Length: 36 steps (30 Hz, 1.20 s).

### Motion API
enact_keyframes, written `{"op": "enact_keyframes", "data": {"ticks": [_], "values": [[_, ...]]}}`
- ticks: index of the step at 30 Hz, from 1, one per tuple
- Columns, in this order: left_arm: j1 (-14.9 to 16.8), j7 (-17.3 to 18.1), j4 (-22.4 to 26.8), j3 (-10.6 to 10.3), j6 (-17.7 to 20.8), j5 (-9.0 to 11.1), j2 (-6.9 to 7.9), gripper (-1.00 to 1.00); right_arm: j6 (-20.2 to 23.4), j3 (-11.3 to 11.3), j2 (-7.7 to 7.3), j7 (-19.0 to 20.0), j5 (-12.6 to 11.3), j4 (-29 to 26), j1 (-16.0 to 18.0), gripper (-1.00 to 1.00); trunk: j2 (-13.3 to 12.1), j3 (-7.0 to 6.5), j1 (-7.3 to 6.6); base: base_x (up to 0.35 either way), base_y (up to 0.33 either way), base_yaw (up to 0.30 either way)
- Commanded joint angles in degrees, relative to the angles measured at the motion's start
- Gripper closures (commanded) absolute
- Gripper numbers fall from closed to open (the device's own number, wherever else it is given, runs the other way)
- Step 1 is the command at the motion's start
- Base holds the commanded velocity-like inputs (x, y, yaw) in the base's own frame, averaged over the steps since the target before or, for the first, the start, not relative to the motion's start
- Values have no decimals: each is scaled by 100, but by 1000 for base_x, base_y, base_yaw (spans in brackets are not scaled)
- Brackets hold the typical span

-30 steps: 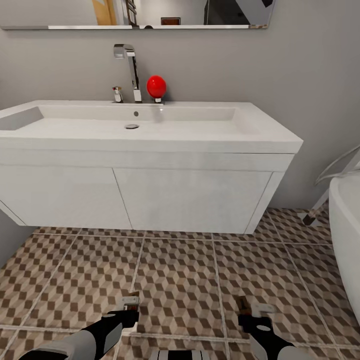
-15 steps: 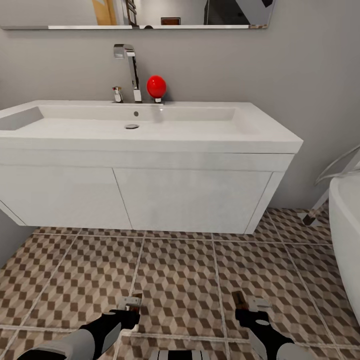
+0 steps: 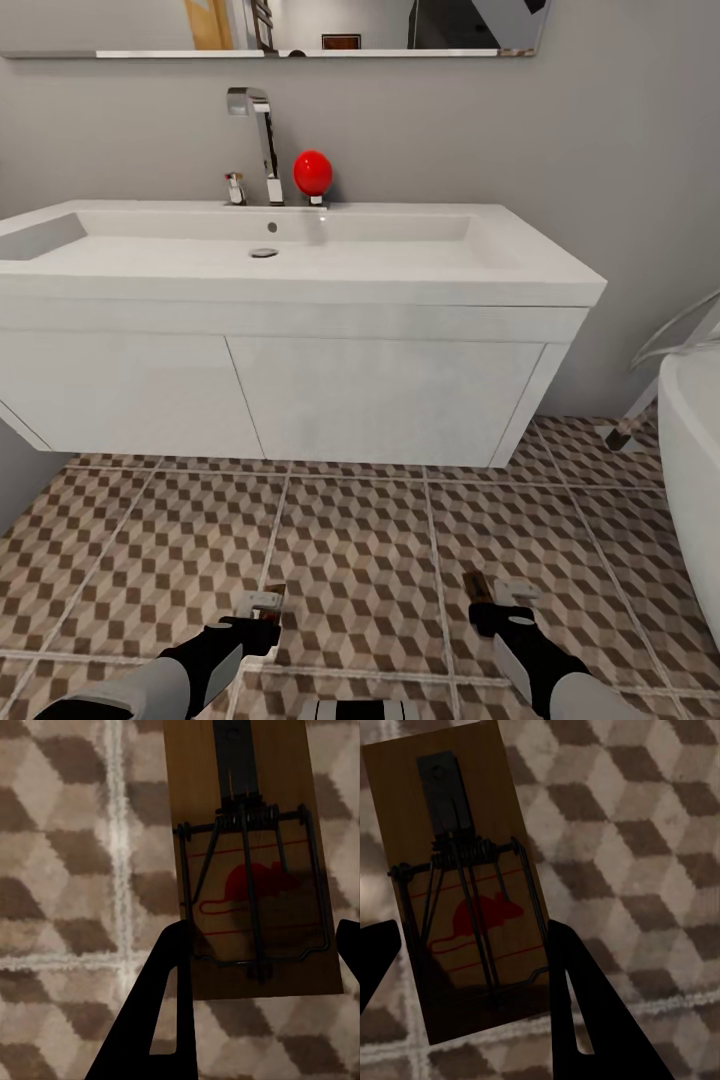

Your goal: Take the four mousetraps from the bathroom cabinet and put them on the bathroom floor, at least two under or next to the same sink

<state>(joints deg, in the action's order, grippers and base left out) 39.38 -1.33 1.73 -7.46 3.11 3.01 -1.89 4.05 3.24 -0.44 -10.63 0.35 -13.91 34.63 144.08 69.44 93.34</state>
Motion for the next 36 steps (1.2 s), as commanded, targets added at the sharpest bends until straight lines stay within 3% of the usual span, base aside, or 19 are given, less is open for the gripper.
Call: {"op": "enact_keyframes", "data": {"ticks": [1, 20, 30, 36], "values": [[0, -13, 11, -46, 32, 32, -1, 100, 31, 24, -2, 0, 2, -19, -1, 100, 1, 9, -1, 0, 0, 0], [0, -13, 19, -46, 29, 33, 4, 100, -16, 8, 19, -42, 35, -40, -1, 100, 1, 168, -1, 0, 0, 0], [0, -16, 39, -19, 23, 33, 11, 100, -18, 10, 13, -36, 35, -39, -1, 100, 1, 184, -1, 0, 0, 0], [0, -24, 527, -6, 129, 51, 113, 100, -18, 10, 15, -40, 35, -39, -1, 100, 1, 185, -1, 0, 0, 0]]}}
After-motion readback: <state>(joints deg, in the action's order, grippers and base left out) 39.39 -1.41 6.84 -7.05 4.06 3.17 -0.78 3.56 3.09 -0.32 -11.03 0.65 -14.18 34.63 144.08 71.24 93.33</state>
